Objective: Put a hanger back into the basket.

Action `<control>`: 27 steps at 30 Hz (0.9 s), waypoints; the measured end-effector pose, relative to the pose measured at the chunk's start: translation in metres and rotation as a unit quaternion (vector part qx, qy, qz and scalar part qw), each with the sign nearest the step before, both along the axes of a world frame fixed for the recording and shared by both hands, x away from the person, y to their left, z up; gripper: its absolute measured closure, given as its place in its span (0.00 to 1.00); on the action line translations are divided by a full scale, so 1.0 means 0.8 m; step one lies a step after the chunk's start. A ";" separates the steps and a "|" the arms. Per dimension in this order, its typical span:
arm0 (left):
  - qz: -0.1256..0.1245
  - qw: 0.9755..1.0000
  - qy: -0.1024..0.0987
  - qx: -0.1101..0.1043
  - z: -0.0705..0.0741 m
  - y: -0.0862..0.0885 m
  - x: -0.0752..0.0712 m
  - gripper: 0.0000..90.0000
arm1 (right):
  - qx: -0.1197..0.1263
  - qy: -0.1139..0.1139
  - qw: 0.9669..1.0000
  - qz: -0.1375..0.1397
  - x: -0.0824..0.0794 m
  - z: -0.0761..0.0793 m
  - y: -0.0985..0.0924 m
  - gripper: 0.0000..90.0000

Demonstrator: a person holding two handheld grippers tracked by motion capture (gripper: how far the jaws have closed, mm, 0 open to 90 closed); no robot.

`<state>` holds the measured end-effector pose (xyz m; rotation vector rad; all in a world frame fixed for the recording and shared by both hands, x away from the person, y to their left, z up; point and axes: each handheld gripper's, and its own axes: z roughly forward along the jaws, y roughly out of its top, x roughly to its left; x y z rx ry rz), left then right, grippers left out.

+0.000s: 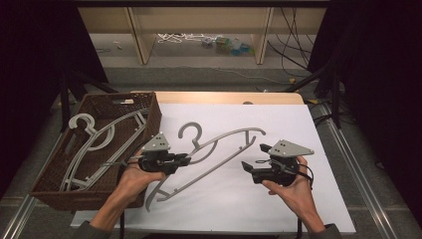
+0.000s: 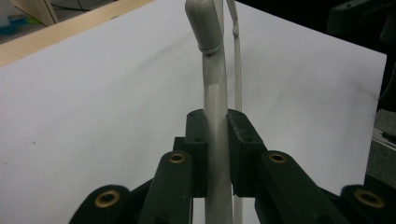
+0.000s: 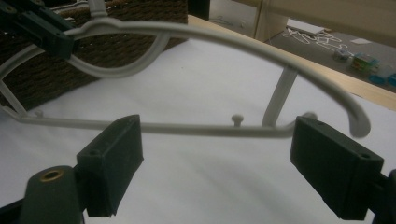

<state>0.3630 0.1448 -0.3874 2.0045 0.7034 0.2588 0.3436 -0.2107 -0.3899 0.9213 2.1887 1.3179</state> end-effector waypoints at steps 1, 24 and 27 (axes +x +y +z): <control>0.002 1.000 0.001 -0.003 0.001 0.001 0.000 0.89 | 0.004 -0.001 1.000 -0.003 -0.002 -0.002 0.001 0.20; 0.036 0.995 0.027 -0.092 0.035 0.041 0.002 0.89 | 0.032 -0.015 0.999 0.000 -0.031 -0.031 -0.006 0.19; 0.043 0.994 0.027 -0.101 0.051 0.047 0.001 0.89 | 0.030 -0.022 0.999 0.000 -0.031 -0.032 -0.007 0.19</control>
